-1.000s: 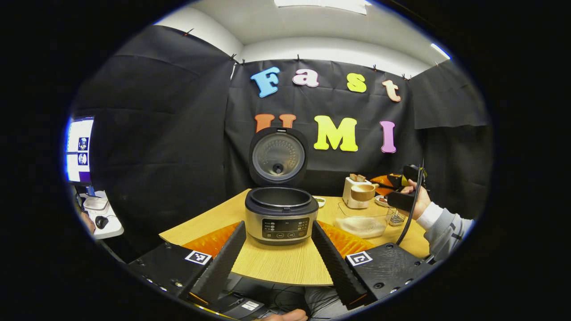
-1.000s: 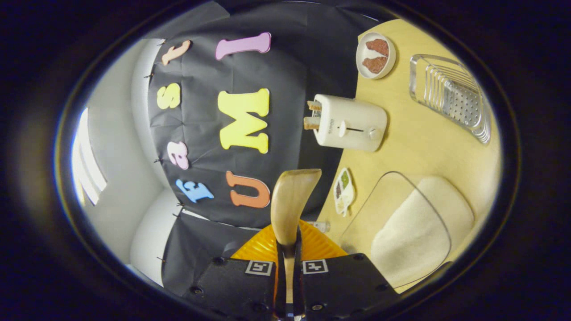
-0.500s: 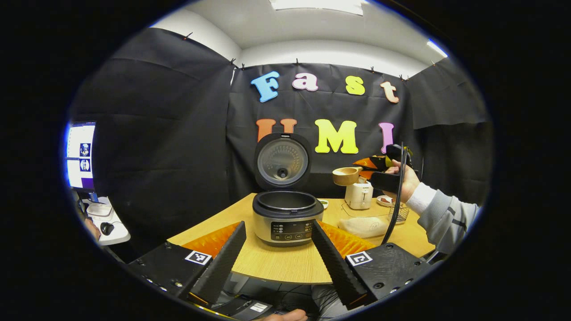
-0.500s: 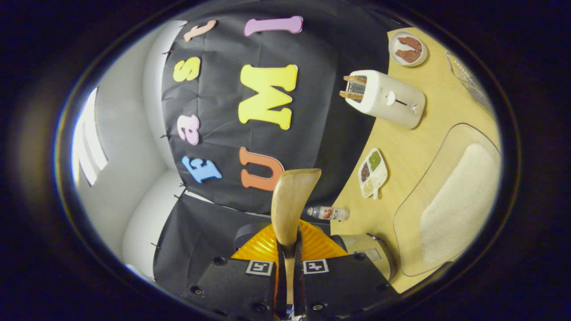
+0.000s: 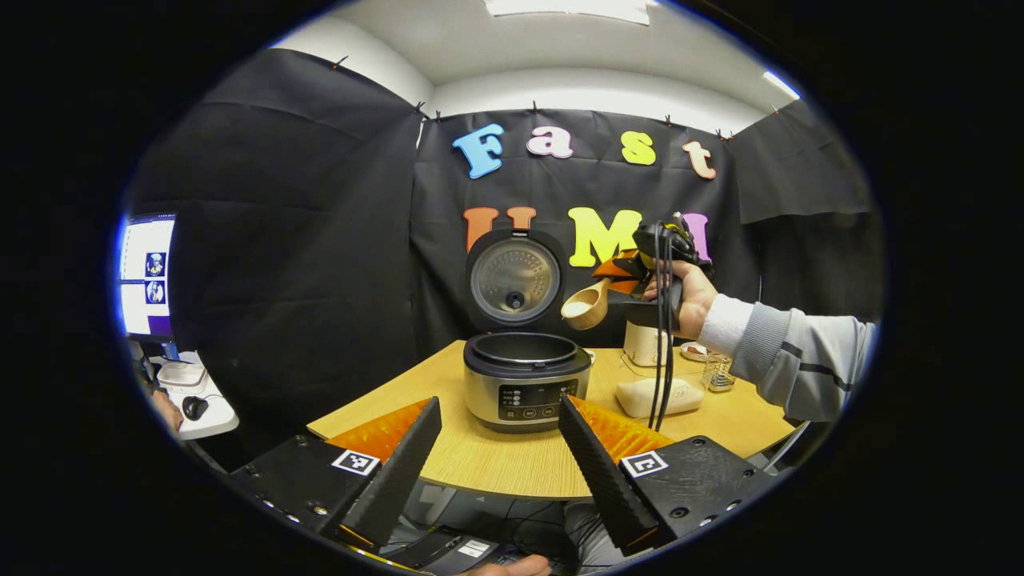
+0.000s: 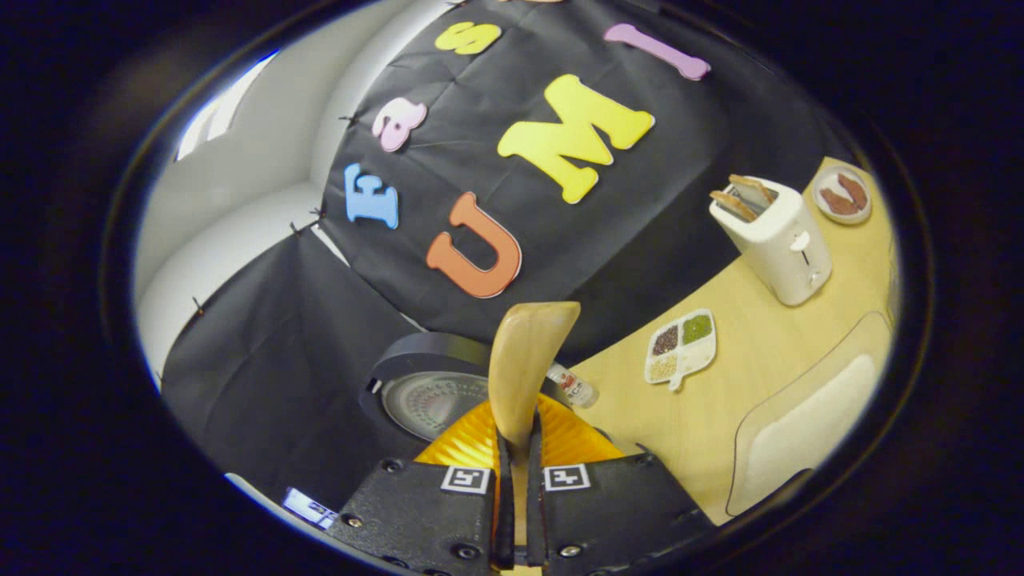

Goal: Close the left gripper, press the button to open the rice cooker; take a wooden spoon from the chopstick holder with the right hand, scoop a spoonful of rice and pour it into the rice cooker, then put the wooden spoon back into the chopstick holder.

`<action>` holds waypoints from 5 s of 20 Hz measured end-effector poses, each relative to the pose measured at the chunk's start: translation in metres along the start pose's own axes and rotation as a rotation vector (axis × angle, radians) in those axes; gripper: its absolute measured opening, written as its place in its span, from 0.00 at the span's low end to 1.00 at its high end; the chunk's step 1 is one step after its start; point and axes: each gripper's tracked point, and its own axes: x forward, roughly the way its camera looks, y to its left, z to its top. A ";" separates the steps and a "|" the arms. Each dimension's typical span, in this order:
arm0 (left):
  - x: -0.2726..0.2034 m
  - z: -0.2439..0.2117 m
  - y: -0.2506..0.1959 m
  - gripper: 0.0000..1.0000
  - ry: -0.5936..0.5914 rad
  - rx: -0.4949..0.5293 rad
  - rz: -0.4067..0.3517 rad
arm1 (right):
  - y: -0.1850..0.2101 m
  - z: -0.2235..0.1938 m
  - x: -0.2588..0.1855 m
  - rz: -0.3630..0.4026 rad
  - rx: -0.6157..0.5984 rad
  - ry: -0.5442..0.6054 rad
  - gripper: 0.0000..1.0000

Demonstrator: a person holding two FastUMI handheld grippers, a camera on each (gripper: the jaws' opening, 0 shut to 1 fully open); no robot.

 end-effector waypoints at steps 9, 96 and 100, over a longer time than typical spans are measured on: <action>-0.003 -0.006 0.007 0.94 0.012 -0.015 0.016 | 0.025 -0.016 0.010 -0.092 -0.485 -0.096 0.11; 0.160 0.052 -0.135 0.95 0.043 -0.105 -0.102 | -0.195 0.153 -0.321 -0.593 -0.688 -0.431 0.94; 0.171 0.083 -0.107 0.94 0.008 -0.031 -0.087 | -0.166 0.138 -0.345 -0.588 -0.748 -0.448 0.94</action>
